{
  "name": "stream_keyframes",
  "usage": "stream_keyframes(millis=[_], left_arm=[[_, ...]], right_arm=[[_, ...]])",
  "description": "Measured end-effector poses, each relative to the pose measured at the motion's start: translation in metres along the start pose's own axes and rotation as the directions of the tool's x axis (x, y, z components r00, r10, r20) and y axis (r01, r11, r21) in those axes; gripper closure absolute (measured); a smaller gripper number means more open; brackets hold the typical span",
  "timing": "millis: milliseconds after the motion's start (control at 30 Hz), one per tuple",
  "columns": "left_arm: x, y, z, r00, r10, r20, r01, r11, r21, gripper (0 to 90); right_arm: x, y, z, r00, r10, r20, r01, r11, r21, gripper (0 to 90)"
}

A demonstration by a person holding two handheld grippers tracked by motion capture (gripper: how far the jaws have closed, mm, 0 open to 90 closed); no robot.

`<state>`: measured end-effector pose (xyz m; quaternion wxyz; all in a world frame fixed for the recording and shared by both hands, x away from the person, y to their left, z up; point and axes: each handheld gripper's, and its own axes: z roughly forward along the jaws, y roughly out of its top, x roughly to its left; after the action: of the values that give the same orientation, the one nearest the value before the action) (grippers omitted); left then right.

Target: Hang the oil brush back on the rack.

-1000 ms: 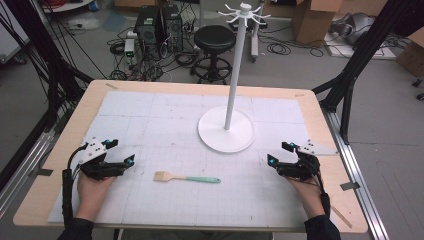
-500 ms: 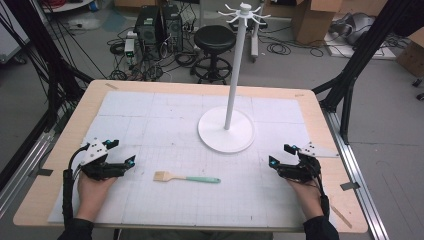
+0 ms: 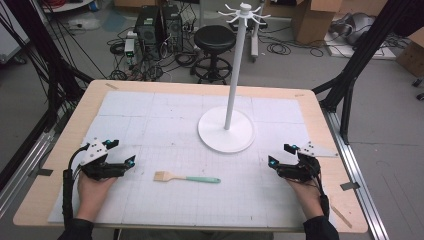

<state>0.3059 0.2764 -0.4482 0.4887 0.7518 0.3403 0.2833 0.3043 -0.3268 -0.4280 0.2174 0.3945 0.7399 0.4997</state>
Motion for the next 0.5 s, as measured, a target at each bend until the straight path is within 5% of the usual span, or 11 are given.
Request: stream_keyframes(millis=[333, 500], left_arm=[[-0.0011, 0.0001, -0.0008, 0.9994, 0.023, 0.025, -0.023, 0.9997, -0.007, 16.4], [0.0013, 0.0001, -0.0013, 0.9996, -0.002, 0.029, 0.002, 0.9999, -0.016, 16.4]], right_arm=[[0.0007, -0.0004, 0.0042, 0.9999, -0.015, -0.007, 0.015, 1.000, 0.013, 17.3], [-0.0006, -0.0010, 0.0043, 1.0000, -0.004, -0.006, 0.004, 1.000, 0.015, 17.1]])
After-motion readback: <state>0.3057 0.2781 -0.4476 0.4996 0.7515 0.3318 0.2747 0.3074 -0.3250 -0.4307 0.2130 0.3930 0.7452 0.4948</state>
